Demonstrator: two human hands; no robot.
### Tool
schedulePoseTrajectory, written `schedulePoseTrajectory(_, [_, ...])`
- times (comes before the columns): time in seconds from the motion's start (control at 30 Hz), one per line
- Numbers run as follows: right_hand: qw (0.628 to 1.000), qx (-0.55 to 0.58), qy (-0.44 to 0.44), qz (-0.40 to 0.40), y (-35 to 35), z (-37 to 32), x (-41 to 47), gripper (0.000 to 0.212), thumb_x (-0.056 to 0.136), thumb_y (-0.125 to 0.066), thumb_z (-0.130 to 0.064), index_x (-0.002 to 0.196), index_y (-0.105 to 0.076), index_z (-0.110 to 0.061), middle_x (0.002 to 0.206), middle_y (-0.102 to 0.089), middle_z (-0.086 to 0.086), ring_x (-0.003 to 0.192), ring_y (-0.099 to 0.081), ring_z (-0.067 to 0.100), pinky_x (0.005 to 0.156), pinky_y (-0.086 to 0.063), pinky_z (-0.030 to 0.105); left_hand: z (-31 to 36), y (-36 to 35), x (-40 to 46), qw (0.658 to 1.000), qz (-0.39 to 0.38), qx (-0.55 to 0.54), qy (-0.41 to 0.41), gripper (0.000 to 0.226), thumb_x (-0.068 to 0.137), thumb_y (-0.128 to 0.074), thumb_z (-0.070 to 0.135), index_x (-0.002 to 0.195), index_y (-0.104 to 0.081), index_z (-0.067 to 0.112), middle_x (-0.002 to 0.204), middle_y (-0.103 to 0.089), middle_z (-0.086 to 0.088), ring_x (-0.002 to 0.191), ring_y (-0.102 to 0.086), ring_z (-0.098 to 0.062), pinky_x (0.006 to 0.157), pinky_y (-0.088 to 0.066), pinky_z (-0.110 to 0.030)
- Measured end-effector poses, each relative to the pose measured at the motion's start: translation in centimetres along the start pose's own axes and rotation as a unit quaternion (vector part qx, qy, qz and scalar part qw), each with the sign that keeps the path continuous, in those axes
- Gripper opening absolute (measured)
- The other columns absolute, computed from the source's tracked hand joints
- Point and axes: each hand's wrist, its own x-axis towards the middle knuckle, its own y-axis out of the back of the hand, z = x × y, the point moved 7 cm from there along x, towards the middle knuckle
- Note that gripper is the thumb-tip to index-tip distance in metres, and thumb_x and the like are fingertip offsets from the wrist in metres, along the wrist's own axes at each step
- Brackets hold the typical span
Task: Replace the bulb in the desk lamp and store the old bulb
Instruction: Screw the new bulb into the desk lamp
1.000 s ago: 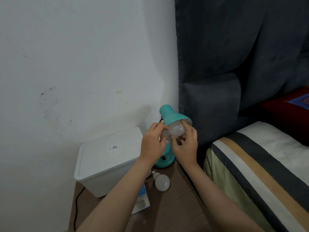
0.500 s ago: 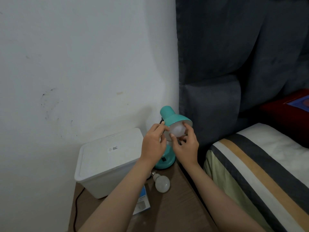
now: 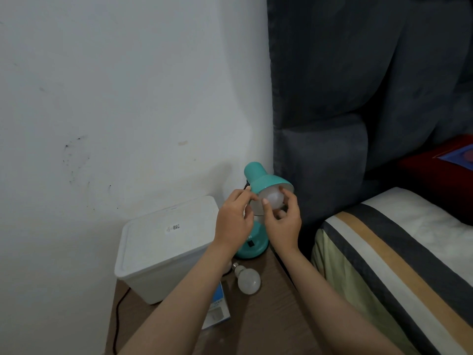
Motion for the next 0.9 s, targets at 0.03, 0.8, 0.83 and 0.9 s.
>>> schedulePoseTrajectory(0.03, [1.0,-0.002,0.004,0.003,0.0,0.0,0.0,0.044,0.084,-0.071,-0.019,0.124,-0.053,-0.019,0.125,-0.053,0.01,0.1,-0.064,0.019,0.075,-0.054,0.014,0.0,0.0,0.0,1.0,0.001,-0.001,0.002,0.026,0.079,-0.056,-0.008,0.093,-0.063,0.013,0.103,-0.063,-0.006,0.091,-0.06,-0.012,0.07,-0.046,-0.014])
schedulePoseTrajectory(0.8, [0.99,-0.114,0.082,-0.011,0.3,-1.2,0.4,0.045,0.079,-0.076,-0.019,0.12,-0.058,-0.018,0.107,-0.051,0.006,0.08,-0.063,0.017,0.07,-0.057,0.028,-0.4,-0.2,0.2,1.0,0.004,-0.003,0.005,0.026,0.078,-0.055,-0.007,0.094,-0.063,0.012,0.1,-0.062,-0.005,0.085,-0.058,-0.013,0.07,-0.05,-0.026])
schedulePoseTrajectory(0.83, [0.99,-0.11,0.083,-0.012,0.3,-1.2,0.4,0.044,0.078,-0.076,-0.015,0.118,-0.059,-0.017,0.109,-0.05,0.006,0.084,-0.063,0.017,0.073,-0.057,0.028,-0.4,-0.3,0.2,1.0,0.005,-0.003,0.006,0.026,0.078,-0.055,-0.007,0.094,-0.063,0.012,0.1,-0.062,-0.005,0.083,-0.057,-0.012,0.07,-0.05,-0.027])
schedulePoseTrajectory(0.9, [0.988,-0.116,0.103,-0.016,0.2,-1.4,0.3,0.039,0.076,-0.074,-0.003,0.112,-0.063,-0.015,0.117,-0.048,0.008,0.102,-0.058,0.018,0.085,-0.055,0.028,-0.4,-0.3,0.2,1.0,0.007,-0.003,0.006,0.027,0.078,-0.055,-0.008,0.093,-0.063,0.013,0.099,-0.062,-0.005,0.082,-0.056,-0.012,0.069,-0.05,-0.028])
